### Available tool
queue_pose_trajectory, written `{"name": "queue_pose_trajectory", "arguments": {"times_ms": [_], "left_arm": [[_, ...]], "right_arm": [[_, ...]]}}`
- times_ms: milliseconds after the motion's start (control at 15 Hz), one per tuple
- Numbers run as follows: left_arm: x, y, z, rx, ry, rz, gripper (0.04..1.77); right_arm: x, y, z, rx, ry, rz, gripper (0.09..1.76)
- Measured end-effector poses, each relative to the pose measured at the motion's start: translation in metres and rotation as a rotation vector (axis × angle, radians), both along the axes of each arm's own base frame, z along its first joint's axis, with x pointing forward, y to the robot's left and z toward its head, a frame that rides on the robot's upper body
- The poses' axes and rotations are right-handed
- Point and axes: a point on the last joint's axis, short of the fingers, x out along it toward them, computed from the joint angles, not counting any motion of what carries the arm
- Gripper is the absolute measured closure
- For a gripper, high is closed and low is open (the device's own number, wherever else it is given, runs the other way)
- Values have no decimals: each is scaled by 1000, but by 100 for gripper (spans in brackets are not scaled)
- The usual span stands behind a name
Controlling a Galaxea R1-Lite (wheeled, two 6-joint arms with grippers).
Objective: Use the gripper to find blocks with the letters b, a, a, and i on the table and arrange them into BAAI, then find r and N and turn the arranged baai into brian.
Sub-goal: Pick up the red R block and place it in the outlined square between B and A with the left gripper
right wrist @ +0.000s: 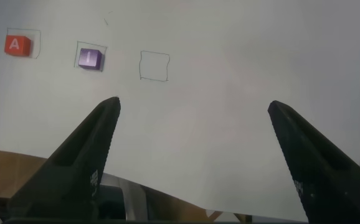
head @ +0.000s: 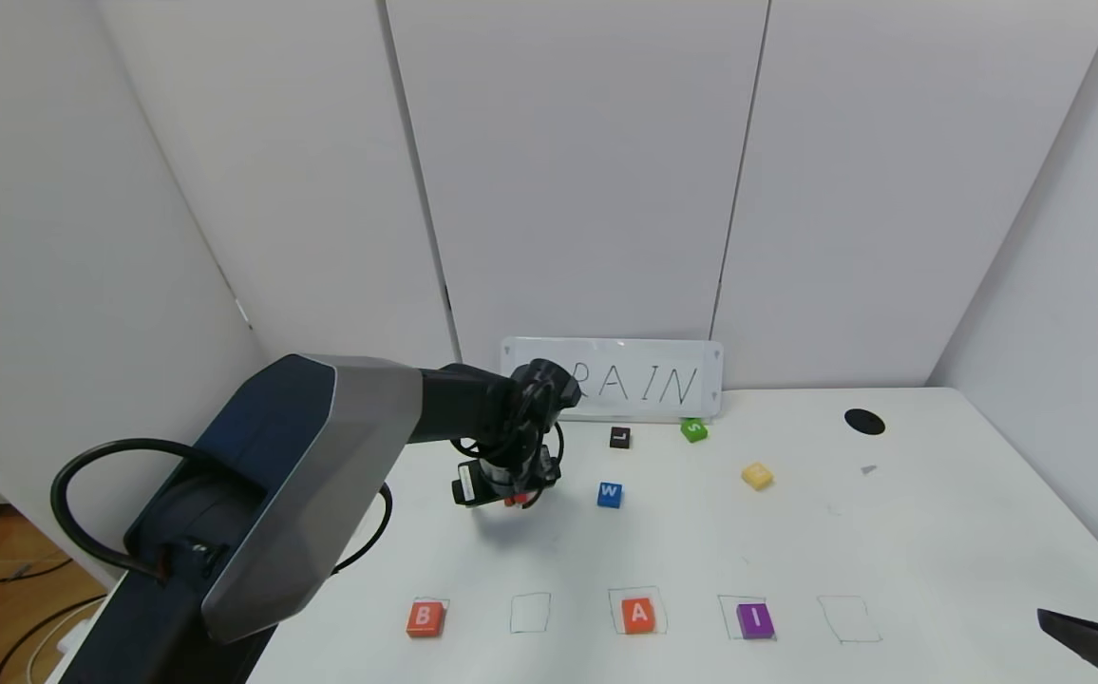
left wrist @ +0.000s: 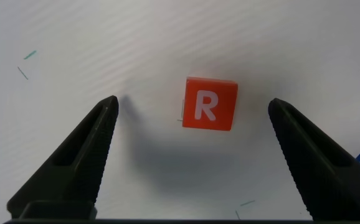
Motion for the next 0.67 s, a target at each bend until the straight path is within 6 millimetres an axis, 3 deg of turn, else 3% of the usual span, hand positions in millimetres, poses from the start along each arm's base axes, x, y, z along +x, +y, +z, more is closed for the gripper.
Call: {"name": "queue_pose_trajectory", "arguments": {"times_ms": [333, 667], "left_arm": [[0, 0, -3, 2, 7, -1, 9], [-1, -3, -5, 4, 8, -6, 83]], "right_arm": [[0, 0, 0, 0, 0, 0, 14], [0, 0, 0, -1, 1, 0, 14]]}}
